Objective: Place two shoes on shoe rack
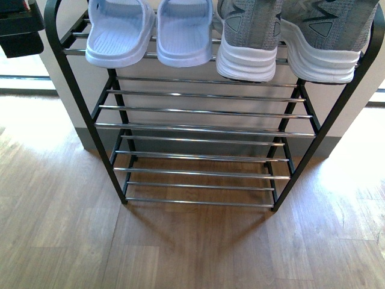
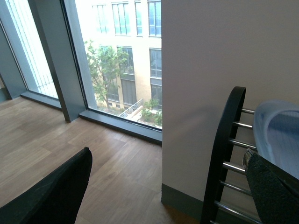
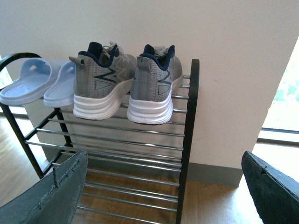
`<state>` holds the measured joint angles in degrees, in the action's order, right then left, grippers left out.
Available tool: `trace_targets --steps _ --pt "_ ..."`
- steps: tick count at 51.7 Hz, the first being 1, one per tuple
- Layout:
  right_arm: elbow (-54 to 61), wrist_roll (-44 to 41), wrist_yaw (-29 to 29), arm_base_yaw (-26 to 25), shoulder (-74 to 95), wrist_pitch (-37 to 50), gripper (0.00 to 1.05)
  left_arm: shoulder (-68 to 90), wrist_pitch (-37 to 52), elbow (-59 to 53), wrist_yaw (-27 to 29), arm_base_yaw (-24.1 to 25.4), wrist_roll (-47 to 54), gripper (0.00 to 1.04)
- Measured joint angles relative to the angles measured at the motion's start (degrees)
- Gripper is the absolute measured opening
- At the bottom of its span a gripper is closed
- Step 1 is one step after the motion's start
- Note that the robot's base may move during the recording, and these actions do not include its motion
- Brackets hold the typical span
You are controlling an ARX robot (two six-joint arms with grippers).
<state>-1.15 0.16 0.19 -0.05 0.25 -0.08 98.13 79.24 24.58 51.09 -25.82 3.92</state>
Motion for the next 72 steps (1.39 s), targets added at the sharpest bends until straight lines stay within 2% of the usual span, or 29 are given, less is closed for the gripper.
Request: trace_targets --steps 13,15,20,25,27,29,30,34,37,40,45,48,52,58,72 --pt "0.0 0.0 0.0 0.0 0.0 0.0 0.96 0.1 0.7 -0.2 -0.2 0.1 -0.1 0.95" --pt "0.0 0.0 0.0 0.0 0.0 0.0 0.96 0.1 0.7 -0.5 -2.1 0.4 -0.3 0.90" --pt "0.0 0.0 0.0 0.0 0.0 0.0 0.96 0.1 0.7 -2.4 -6.8 1.4 -0.7 0.69" --pt "0.0 0.0 0.0 0.0 0.0 0.0 0.96 -0.1 0.7 -3.7 -10.0 2.2 -0.8 0.55" --pt "0.0 0.0 0.0 0.0 0.0 0.0 0.96 -0.6 0.7 -5.1 -12.3 3.0 -0.8 0.44" --pt "0.0 0.0 -0.1 0.0 0.0 0.0 0.96 -2.6 0.3 -7.5 -19.4 5.3 -1.6 0.38" --pt "0.0 0.0 -0.2 0.0 0.0 0.0 0.96 -4.8 -0.4 -9.7 -24.7 7.2 -1.8 0.35" --pt "0.0 0.0 0.0 0.0 0.0 0.0 0.96 -14.6 -3.7 -18.5 -35.6 14.3 -2.5 0.22" --pt "0.0 0.0 0.0 0.0 -0.1 0.0 0.96 -22.0 -7.1 -22.7 -40.7 17.8 -3.3 0.11" --pt "0.0 0.0 -0.5 0.0 0.0 0.0 0.96 -27.8 -11.5 -24.0 -44.3 18.8 -3.8 0.01" --pt "0.0 0.0 -0.1 0.0 0.0 0.0 0.96 -37.4 -19.2 -24.0 -45.7 20.3 -3.7 0.01" --pt "0.0 0.0 -0.2 0.0 0.0 0.0 0.96 -42.9 -24.3 -24.0 -50.4 23.5 -3.7 0.01" --pt "0.0 0.0 -0.2 0.0 0.0 0.0 0.96 -49.4 -30.3 -24.1 -50.5 25.5 -3.8 0.01" --pt "0.0 0.0 -0.2 0.0 0.0 0.0 0.96 -60.2 -42.7 -24.0 -51.1 25.6 -3.8 0.01" --pt "0.0 0.0 -0.2 0.0 0.0 0.0 0.96 -73.3 -54.6 -24.0 -51.1 25.6 -3.8 0.01"
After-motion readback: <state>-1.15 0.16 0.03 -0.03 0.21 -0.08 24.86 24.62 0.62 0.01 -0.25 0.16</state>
